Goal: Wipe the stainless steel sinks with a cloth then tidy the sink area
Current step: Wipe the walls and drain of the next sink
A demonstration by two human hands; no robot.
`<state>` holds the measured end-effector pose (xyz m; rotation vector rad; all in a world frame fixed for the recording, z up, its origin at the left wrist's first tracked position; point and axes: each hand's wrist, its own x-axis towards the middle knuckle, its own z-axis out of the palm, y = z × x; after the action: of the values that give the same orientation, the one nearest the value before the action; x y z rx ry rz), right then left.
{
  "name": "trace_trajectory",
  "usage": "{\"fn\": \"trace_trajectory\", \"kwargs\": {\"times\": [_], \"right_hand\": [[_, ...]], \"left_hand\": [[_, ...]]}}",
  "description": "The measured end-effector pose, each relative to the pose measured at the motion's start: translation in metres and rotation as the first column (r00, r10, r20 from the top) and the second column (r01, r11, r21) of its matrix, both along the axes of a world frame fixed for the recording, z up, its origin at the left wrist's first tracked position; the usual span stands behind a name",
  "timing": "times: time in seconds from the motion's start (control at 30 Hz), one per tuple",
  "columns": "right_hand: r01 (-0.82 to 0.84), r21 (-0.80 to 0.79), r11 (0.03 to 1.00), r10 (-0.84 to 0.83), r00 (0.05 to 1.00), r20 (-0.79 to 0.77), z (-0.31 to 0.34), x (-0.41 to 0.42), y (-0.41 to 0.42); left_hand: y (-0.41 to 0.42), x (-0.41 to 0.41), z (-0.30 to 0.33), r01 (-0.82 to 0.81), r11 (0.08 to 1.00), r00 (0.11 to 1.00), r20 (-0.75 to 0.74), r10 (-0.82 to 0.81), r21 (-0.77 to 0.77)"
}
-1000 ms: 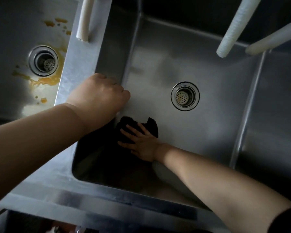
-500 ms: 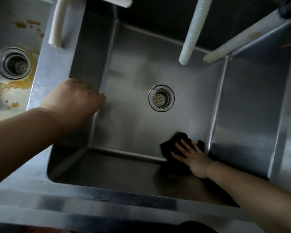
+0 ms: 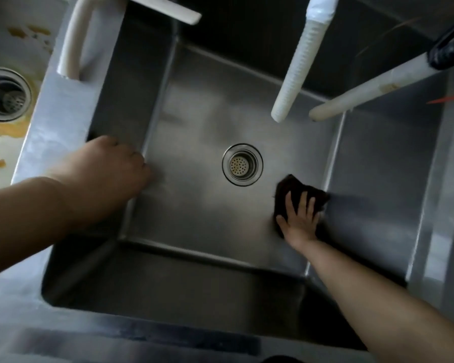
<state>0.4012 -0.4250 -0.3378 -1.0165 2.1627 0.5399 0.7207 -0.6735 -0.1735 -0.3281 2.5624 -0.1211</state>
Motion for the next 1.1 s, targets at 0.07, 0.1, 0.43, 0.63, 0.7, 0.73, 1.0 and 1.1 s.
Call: {"fn": "trace_trajectory", "kwargs": {"times": [0.07,0.1,0.43,0.63,0.7,0.73,1.0,1.1], "right_hand": [[0.032,-0.064,0.997,-0.036,0.998,-0.058,-0.009,-0.013,-0.024],[0.044,-0.088,0.995,-0.051,0.995,-0.084,-0.013,-0.019,-0.037],[0.083,-0.219,0.972,-0.118,0.982,-0.15,-0.037,-0.107,-0.164],[0.099,-0.285,0.953,-0.145,0.979,-0.145,-0.042,-0.14,-0.19],[0.057,-0.276,0.96,-0.104,0.981,-0.162,-0.044,-0.134,-0.174],[0.029,-0.274,0.961,-0.08,0.981,-0.177,-0.044,-0.127,-0.16],[-0.248,-0.03,0.968,0.249,0.969,0.011,-0.022,0.005,0.009],[-0.477,-0.04,0.878,0.467,0.834,0.295,-0.006,0.039,0.047]], "left_hand": [[0.002,-0.007,-0.001,0.005,0.999,1.0,0.03,-0.007,0.035],[0.003,-0.01,-0.001,-0.021,0.999,0.998,0.055,0.02,0.025],[0.037,-0.106,-0.079,-0.339,0.936,0.932,0.168,0.321,0.092],[0.055,-0.09,-0.13,-0.496,0.868,0.835,0.28,0.473,0.015],[0.052,-0.08,-0.138,-0.516,0.857,0.818,0.296,0.494,-0.004],[0.051,-0.076,-0.142,-0.518,0.856,0.814,0.302,0.497,-0.013],[0.051,-0.073,-0.154,-0.44,0.898,0.861,0.279,0.426,-0.015],[0.05,-0.07,-0.154,-0.449,0.894,0.855,0.29,0.43,-0.001]]}}
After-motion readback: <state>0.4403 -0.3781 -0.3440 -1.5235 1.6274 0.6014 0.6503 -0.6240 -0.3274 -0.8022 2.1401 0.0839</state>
